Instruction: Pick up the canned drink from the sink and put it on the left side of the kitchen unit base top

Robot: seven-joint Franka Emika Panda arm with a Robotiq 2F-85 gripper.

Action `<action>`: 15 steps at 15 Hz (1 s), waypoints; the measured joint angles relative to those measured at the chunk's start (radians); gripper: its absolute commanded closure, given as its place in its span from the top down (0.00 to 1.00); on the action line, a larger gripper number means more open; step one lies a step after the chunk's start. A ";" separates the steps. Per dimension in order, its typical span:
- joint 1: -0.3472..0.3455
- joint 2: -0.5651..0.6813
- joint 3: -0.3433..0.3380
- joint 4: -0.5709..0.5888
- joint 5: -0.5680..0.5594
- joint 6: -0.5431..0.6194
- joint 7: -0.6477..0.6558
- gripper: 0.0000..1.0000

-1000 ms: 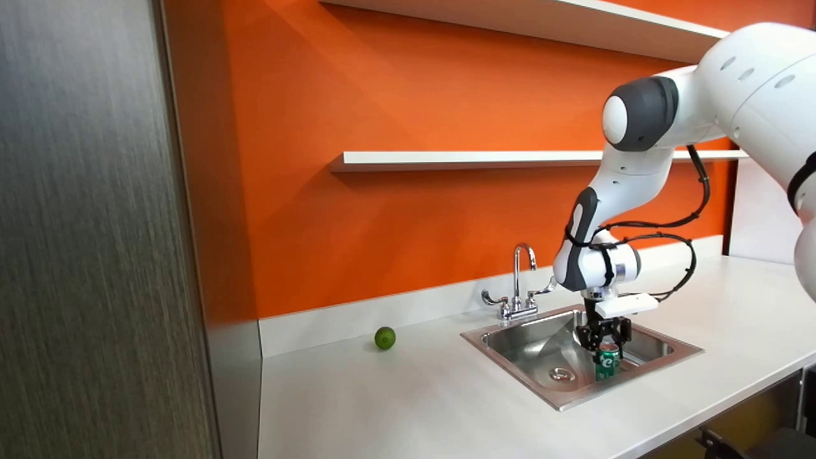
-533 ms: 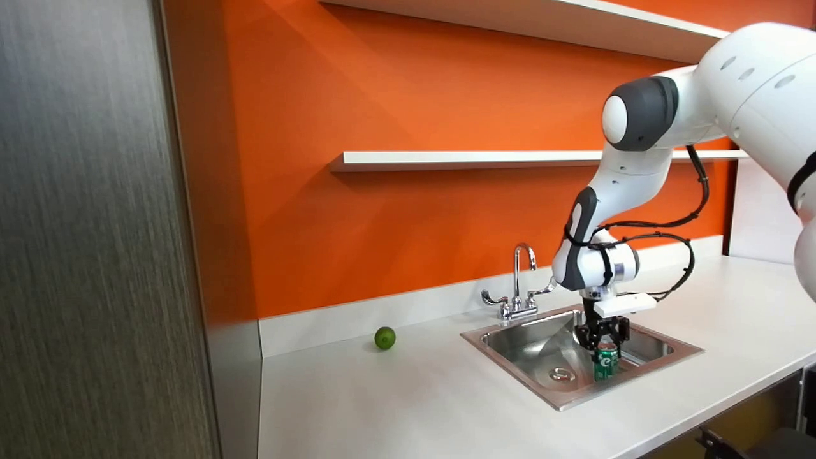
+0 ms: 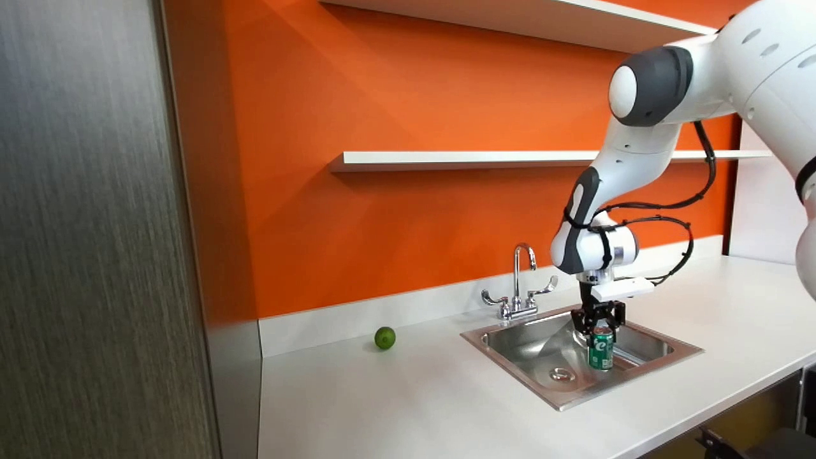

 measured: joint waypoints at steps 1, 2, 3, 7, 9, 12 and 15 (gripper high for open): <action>0.004 -0.024 0.000 -0.023 -0.004 -0.001 0.000 0.39; 0.008 -0.048 0.000 -0.049 -0.010 -0.001 0.000 0.39; 0.013 -0.074 0.000 -0.076 -0.020 -0.001 0.000 0.39; 0.038 -0.182 -0.001 -0.194 -0.066 -0.003 0.000 0.39; 0.054 -0.244 -0.002 -0.256 -0.095 -0.004 0.000 0.39; 0.086 -0.336 -0.002 -0.340 -0.135 -0.010 0.001 0.39; 0.132 -0.421 -0.001 -0.410 -0.172 -0.024 0.011 0.39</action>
